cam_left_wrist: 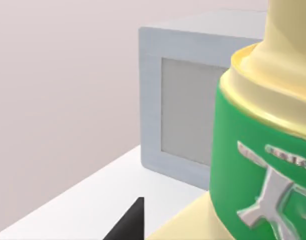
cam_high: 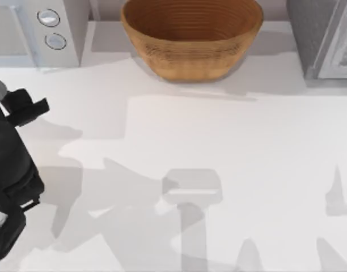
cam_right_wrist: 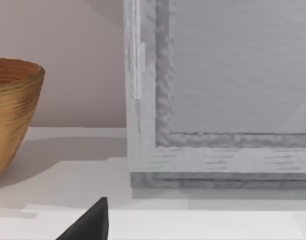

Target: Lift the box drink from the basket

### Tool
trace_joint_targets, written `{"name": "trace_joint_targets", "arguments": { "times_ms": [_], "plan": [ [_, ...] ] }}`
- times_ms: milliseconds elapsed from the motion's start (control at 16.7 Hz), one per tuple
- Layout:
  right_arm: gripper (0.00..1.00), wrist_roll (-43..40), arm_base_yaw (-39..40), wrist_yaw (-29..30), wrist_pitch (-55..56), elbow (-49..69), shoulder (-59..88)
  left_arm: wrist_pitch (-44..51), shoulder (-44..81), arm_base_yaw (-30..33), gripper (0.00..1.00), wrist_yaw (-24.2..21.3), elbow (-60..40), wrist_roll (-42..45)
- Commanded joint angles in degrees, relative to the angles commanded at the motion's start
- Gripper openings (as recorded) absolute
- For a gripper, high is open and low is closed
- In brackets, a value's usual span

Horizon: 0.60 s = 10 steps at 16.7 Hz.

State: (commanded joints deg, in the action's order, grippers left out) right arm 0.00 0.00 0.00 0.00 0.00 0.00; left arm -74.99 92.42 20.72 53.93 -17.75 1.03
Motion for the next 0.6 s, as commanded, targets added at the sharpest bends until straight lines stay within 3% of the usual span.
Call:
{"name": "trace_joint_targets", "arguments": {
  "times_ms": [60, 600],
  "plan": [
    [1.0, 0.0, 0.0, 0.0, 0.0, 0.0, 0.0, 0.0, 0.0, 0.0, 0.0, 0.0, 0.0, 0.0],
    [1.0, 0.0, 0.0, 0.0, 0.0, 0.0, 0.0, 0.0, 0.0, 0.0, 0.68, 0.0, 0.0, 0.0]
  ]
}}
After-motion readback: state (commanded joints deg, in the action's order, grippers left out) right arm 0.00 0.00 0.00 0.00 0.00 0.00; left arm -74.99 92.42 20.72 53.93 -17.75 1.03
